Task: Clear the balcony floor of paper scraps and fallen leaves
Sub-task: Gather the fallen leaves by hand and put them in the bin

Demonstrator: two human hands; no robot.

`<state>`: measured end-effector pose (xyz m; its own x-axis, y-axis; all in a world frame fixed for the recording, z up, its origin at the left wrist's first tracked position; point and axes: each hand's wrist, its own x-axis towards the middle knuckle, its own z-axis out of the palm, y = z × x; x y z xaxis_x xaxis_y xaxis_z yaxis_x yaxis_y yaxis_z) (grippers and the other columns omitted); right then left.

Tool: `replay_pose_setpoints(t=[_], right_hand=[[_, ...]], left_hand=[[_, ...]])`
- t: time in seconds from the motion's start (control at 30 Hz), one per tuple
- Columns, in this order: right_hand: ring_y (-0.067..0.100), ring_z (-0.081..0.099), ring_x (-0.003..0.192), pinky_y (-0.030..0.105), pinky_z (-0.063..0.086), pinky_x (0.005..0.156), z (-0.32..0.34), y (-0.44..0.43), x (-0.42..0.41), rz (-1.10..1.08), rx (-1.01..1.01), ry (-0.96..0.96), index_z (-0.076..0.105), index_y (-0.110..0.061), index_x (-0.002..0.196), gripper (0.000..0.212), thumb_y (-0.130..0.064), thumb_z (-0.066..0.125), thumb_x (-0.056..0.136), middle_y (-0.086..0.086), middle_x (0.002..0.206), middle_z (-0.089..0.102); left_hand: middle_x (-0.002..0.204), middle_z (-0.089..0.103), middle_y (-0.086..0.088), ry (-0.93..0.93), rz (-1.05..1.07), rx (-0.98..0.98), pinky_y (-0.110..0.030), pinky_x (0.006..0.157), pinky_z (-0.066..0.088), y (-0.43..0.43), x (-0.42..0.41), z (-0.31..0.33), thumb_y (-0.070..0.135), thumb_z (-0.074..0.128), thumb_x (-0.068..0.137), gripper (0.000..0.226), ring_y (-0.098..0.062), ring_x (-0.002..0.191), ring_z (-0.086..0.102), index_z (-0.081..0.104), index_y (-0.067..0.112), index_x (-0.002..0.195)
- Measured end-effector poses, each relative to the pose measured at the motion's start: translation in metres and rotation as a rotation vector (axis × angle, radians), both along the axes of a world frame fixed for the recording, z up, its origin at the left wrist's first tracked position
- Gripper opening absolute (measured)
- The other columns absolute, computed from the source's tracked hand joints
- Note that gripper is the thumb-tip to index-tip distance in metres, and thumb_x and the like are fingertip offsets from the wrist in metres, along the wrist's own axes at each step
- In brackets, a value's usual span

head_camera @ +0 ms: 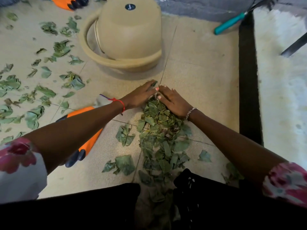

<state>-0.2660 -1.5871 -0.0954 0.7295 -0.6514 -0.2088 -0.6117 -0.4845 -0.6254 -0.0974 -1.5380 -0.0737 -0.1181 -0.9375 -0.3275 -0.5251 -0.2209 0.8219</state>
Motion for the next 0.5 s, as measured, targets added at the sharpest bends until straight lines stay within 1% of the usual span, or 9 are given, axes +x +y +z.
replay_pose_setpoints(t=[0.07,0.1,0.17,0.2,0.27,0.33,0.4,0.43,0.5], right_hand=[[0.017,0.024,0.141,0.029,0.009,0.115,-0.004,0.008,-0.006,-0.017,0.041,-0.090,0.031,-0.015,0.144,0.045,-0.029,0.035,0.101,0.008,0.151,0.031],[0.015,0.038,0.133,0.028,0.020,0.113,-0.003,0.013,-0.009,-0.068,0.093,-0.197,0.039,-0.015,0.140,0.043,-0.027,0.040,0.099,0.008,0.144,0.043],[0.005,0.057,0.107,0.022,0.044,0.098,0.001,0.022,-0.017,-0.222,0.168,-0.456,0.051,-0.009,0.129,0.040,-0.025,0.048,0.093,0.006,0.120,0.060],[0.002,0.058,0.100,0.018,0.047,0.090,0.001,0.024,-0.020,-0.293,0.141,-0.546,0.053,-0.007,0.125,0.040,-0.023,0.048,0.089,0.005,0.112,0.061],[0.005,0.053,0.102,0.014,0.044,0.089,0.000,0.023,-0.020,-0.360,0.045,-0.564,0.052,-0.006,0.126,0.043,-0.024,0.046,0.087,0.004,0.114,0.055],[0.009,0.044,0.120,0.020,0.035,0.102,-0.004,0.020,-0.013,-0.263,-0.018,-0.398,0.046,-0.009,0.134,0.050,-0.032,0.042,0.090,0.007,0.132,0.048],[0.012,0.030,0.136,0.028,0.016,0.112,-0.009,0.021,-0.006,-0.077,-0.093,-0.170,0.037,-0.015,0.141,0.057,-0.042,0.035,0.091,0.005,0.147,0.037],[0.013,0.026,0.139,0.029,0.009,0.113,-0.011,0.023,-0.002,-0.019,-0.096,-0.119,0.036,-0.016,0.142,0.058,-0.044,0.032,0.091,0.004,0.149,0.035],[0.014,0.028,0.139,0.028,0.008,0.114,-0.008,0.030,0.002,0.002,-0.034,-0.151,0.041,-0.015,0.139,0.053,-0.042,0.033,0.094,0.004,0.147,0.038]], left_hand=[[0.144,0.044,-0.003,0.074,-0.009,-0.004,-0.028,0.108,0.030,0.005,0.004,-0.006,0.033,0.038,0.101,0.042,-0.019,0.133,0.040,0.040,0.019,0.141],[0.137,0.051,-0.004,0.137,-0.004,-0.022,-0.026,0.105,0.035,0.010,0.006,-0.008,0.030,0.039,0.101,0.037,-0.017,0.126,0.047,0.048,0.016,0.135],[0.122,0.060,-0.007,0.290,0.052,-0.044,-0.022,0.100,0.041,0.022,0.009,-0.011,0.021,0.038,0.101,0.030,-0.014,0.115,0.055,0.055,0.008,0.122],[0.115,0.061,-0.009,0.370,0.099,-0.051,-0.022,0.099,0.042,0.027,0.010,-0.012,0.015,0.037,0.102,0.028,-0.014,0.110,0.058,0.056,0.003,0.119],[0.107,0.062,-0.012,0.480,0.200,-0.050,-0.023,0.099,0.044,0.036,0.012,-0.012,0.009,0.033,0.102,0.027,-0.011,0.101,0.062,0.054,0.001,0.117],[0.107,0.062,-0.014,0.510,0.249,-0.056,-0.021,0.097,0.045,0.044,0.010,-0.011,0.007,0.033,0.101,0.026,-0.010,0.100,0.062,0.052,0.001,0.118],[0.115,0.060,-0.018,0.504,0.253,-0.079,-0.024,0.101,0.043,0.055,0.007,-0.012,0.011,0.038,0.100,0.024,-0.017,0.110,0.059,0.052,0.002,0.118],[0.119,0.059,-0.017,0.493,0.258,-0.103,-0.026,0.103,0.043,0.060,0.005,-0.013,0.015,0.041,0.098,0.026,-0.020,0.115,0.057,0.053,0.003,0.118],[0.121,0.059,-0.009,0.438,0.276,-0.175,-0.025,0.102,0.042,0.073,0.002,-0.015,0.020,0.044,0.093,0.030,-0.016,0.118,0.054,0.052,0.004,0.118]])
